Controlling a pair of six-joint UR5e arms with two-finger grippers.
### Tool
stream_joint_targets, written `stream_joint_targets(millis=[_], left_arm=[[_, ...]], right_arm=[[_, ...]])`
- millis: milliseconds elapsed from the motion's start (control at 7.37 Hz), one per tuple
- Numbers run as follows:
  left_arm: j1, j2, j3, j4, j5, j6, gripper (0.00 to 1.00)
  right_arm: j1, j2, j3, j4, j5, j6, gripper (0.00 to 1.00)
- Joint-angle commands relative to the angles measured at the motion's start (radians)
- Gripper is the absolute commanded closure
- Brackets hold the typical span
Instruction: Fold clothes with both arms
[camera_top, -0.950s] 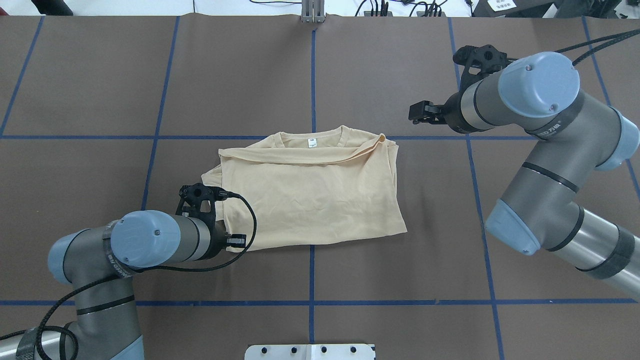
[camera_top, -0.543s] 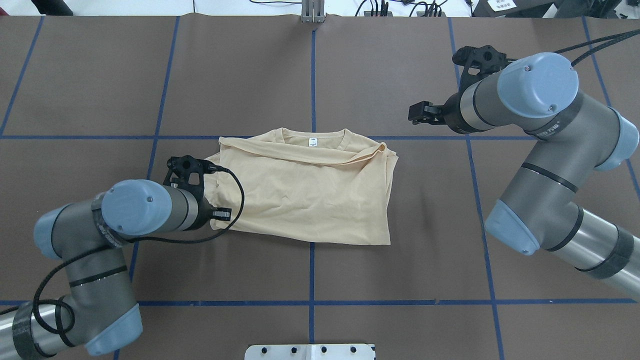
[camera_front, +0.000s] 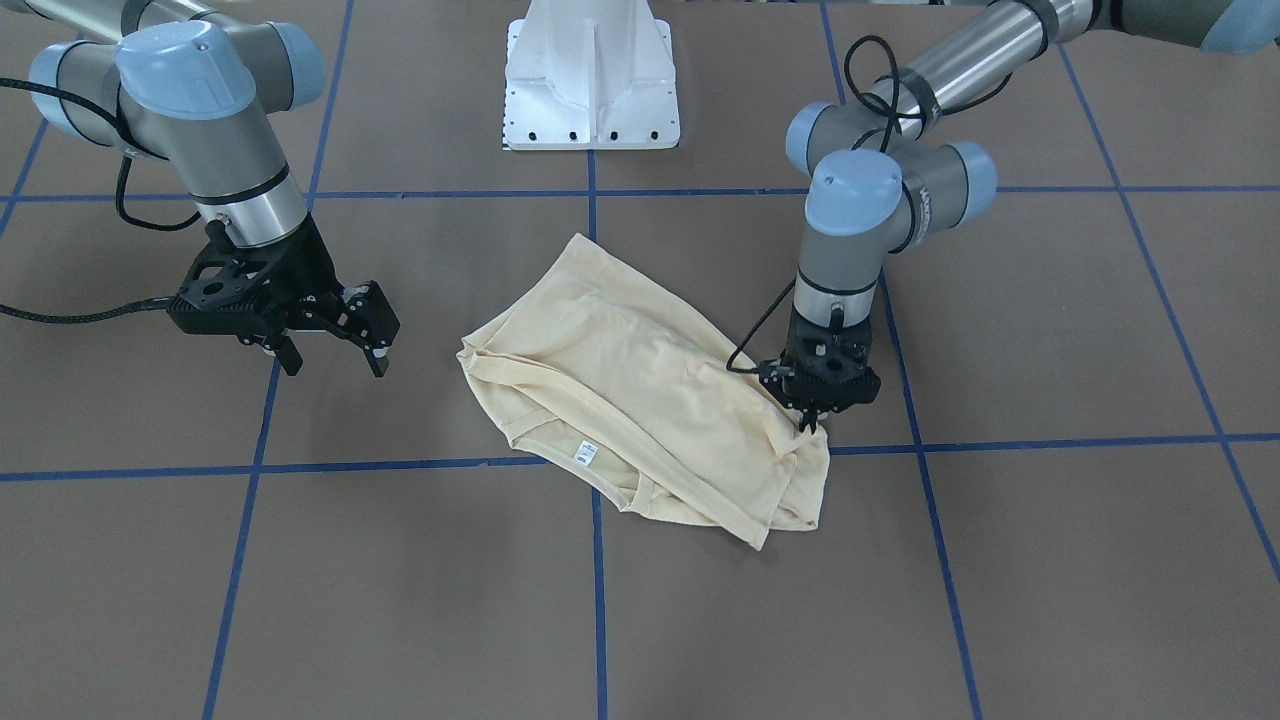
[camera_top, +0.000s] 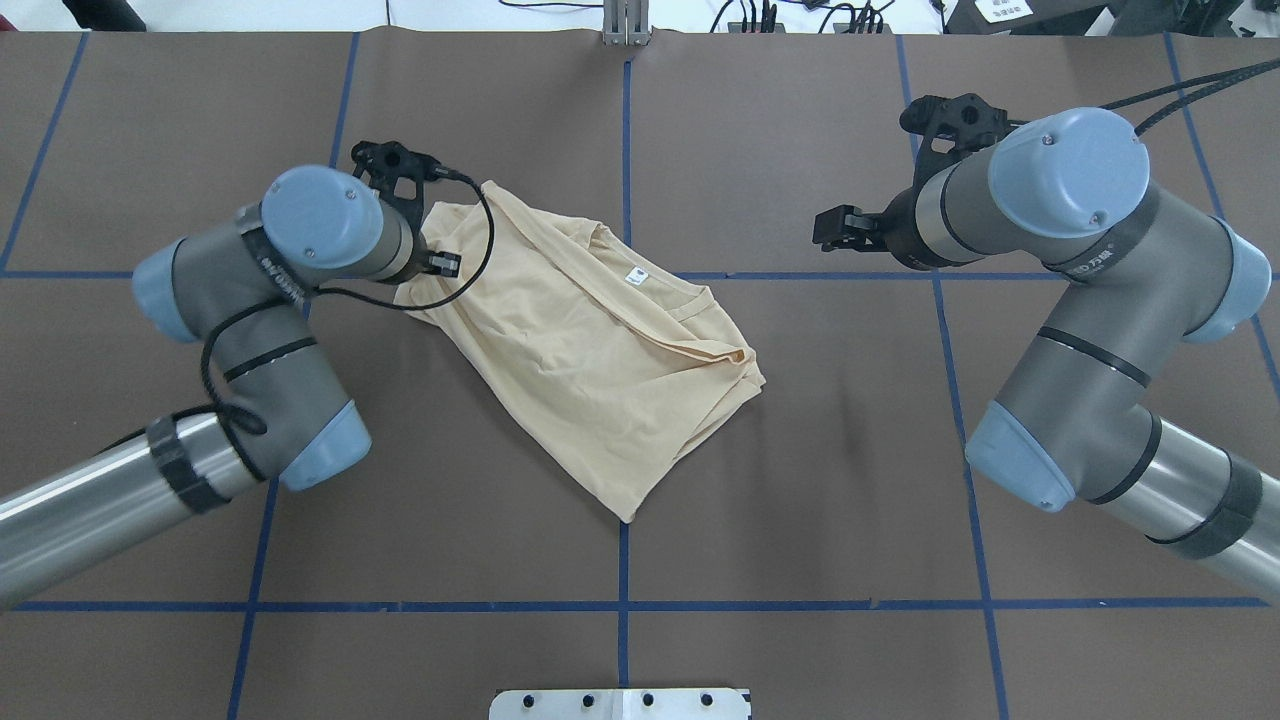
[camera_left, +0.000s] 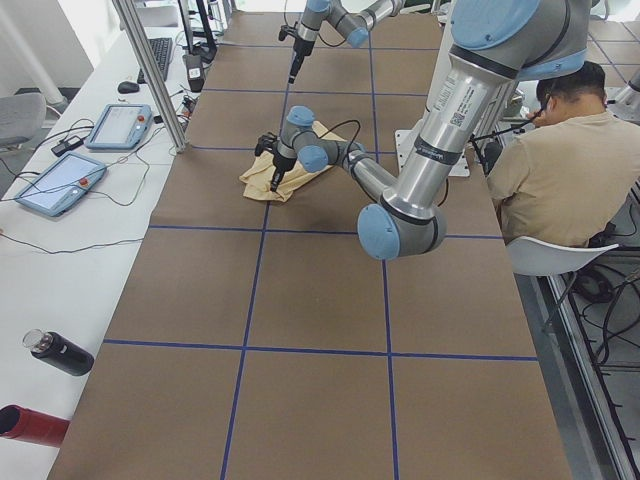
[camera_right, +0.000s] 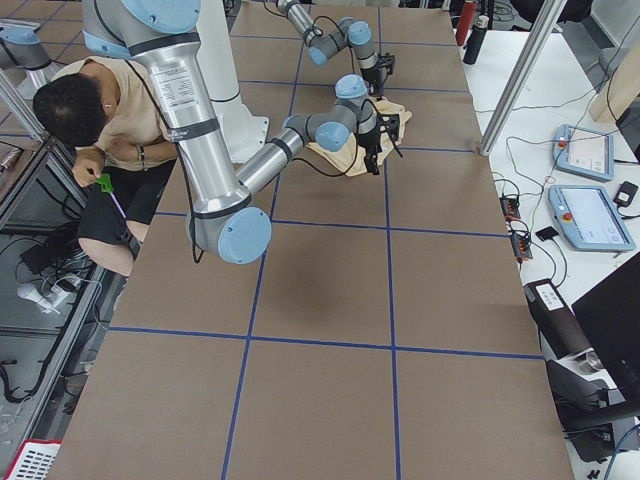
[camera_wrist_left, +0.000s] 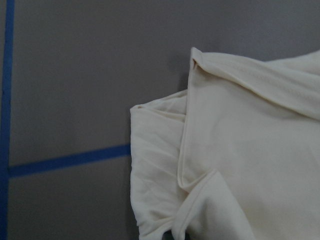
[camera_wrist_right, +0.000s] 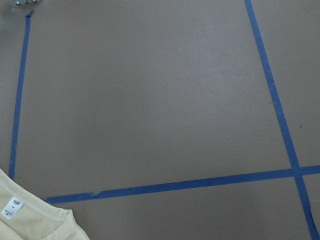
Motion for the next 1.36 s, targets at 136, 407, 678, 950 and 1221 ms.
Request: stream_joint_targets(millis=[136,407,678,950,1221], left_arm=[[-0.157,-0.206,0.409,-0.189,0.010,0.274,1.00],[-0.237,-0.185,0.419,-0.233,0.004,0.487,0.01],[-0.238,-0.128,0.362,-0.334,-0.107,0.487,0.00],[-0.243,-0.035,0.225,-0.336,-0.168,0.473,0.00],[-0.239,-0.006,0.186,-0.336,-0.169,0.412,0.00]], right_arm=[[-0.002,0.001,-0.001,0.000,-0.002,0.002,0.00],[-0.003,0.001,-0.001,0.001,-0.002,0.010,0.00],[-0.023,0.075,-0.053,-0.002,-0.011,0.050,0.00],[-0.079,0.291,-0.257,-0.007,-0.075,0.229,0.01],[-0.148,0.471,-0.468,-0.007,-0.188,0.369,0.18]])
